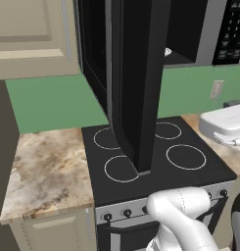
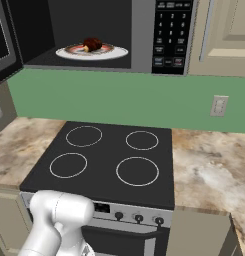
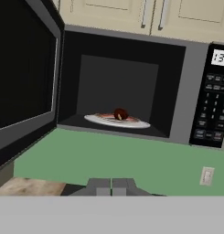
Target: Transport the steak from the fridge to the microwave and turn on the microwave.
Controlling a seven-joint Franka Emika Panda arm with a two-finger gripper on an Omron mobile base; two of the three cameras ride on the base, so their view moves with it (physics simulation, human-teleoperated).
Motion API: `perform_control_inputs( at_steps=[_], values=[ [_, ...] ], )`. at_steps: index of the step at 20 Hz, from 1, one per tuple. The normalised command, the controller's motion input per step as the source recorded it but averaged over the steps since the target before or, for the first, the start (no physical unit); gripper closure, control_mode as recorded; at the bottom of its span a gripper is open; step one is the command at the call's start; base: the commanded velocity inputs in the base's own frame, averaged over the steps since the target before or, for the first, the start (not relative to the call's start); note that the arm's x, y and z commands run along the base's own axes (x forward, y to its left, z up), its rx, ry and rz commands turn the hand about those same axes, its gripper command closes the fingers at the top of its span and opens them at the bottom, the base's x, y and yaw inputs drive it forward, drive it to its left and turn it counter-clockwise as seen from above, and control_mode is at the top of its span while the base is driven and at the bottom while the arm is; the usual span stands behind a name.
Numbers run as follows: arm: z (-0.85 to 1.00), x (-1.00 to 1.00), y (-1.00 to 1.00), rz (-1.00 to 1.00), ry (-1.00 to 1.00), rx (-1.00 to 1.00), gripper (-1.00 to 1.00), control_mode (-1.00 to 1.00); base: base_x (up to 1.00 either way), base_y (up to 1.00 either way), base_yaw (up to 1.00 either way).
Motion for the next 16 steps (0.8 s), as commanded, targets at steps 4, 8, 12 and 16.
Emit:
perform_control_inputs(
  at_steps=[4, 8, 12, 16],
  values=[
    [0.0, -0.22, 0.06, 0.0, 0.0, 0.0, 1.0, -1.0, 0.0, 0.0, 0.0],
    [0.0, -0.24, 0.04, 0.0, 0.0, 0.0, 1.0, -1.0, 0.0, 0.0, 0.0],
    [0.0, -0.21, 0.06, 0.0, 0.0, 0.0, 1.0, -1.0, 0.0, 0.0, 0.0],
    [0.0, -0.21, 0.09, 0.0, 0.0, -0.01, 1.0, -1.0, 0.0, 0.0, 0.0]
  ],
)
